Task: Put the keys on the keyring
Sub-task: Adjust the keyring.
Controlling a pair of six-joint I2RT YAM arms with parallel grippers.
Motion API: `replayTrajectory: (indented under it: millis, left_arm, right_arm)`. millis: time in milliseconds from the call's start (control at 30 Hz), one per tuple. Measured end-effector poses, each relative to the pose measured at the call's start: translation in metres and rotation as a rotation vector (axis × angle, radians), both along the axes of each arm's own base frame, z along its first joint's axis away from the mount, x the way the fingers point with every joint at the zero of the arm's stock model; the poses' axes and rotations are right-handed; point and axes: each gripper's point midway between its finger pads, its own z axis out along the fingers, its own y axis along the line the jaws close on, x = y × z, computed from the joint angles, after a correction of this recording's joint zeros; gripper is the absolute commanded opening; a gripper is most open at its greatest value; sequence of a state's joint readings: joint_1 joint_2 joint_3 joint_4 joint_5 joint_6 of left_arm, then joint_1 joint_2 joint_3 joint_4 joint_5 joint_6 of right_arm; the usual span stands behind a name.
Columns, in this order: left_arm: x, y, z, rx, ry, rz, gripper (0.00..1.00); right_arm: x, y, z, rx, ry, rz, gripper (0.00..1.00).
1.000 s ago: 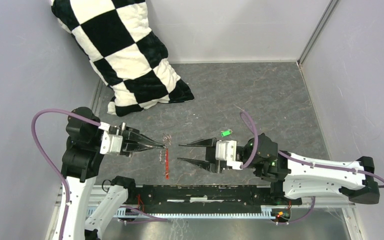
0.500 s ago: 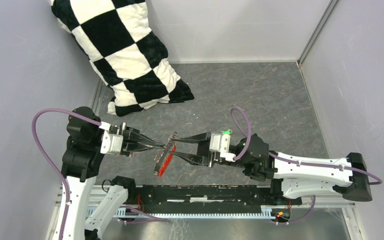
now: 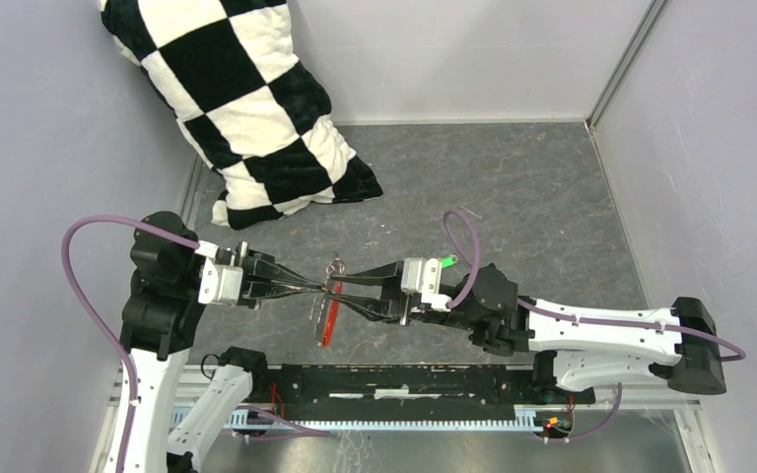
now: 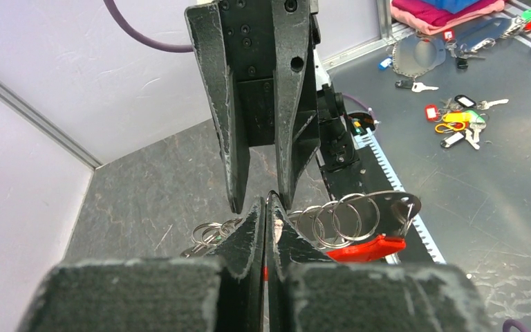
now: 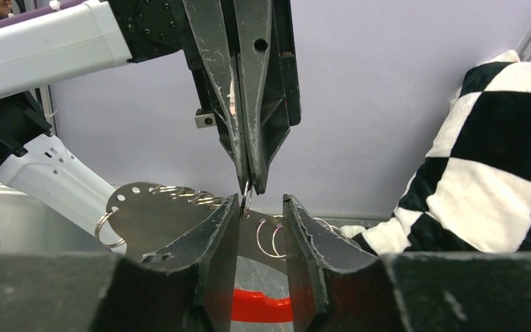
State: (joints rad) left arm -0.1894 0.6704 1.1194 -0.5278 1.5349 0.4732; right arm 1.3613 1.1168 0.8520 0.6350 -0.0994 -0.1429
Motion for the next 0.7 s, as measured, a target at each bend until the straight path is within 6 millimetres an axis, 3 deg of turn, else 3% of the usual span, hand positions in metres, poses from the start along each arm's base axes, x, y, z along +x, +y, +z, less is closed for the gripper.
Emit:
replayTrajectory:
  millis: [233, 333, 467, 600, 700]
  left_arm:
    - [0.001, 0.0, 0.0, 0.0, -0.008, 0.016, 0.02]
    - [0.002, 0.0, 0.0, 0.0, -0.009, 0.019, 0.02]
    - [0.005, 0.0, 0.0, 0.001, -0.009, 0.041, 0.23]
    - [0.015, 0.001, -0.011, 0.016, 0.029, 0.11, 0.35]
    - [0.022, 0.002, -0.019, 0.034, 0.064, 0.148, 0.37]
  right_arm:
    - [0.004, 0.003, -0.005, -0.009, 0.023, -0.015, 0.14]
    - [0.004, 0.003, -0.005, -0.009, 0.025, -0.015, 0.02]
    - [0.004, 0.003, -0.007, -0.019, 0.024, -0.017, 0.0]
    - [0.011, 0.007, -0.02, -0.108, 0.032, -0.046, 0.0]
    - [0.018, 0.01, -0.024, -0.207, 0.038, -0.079, 0.01]
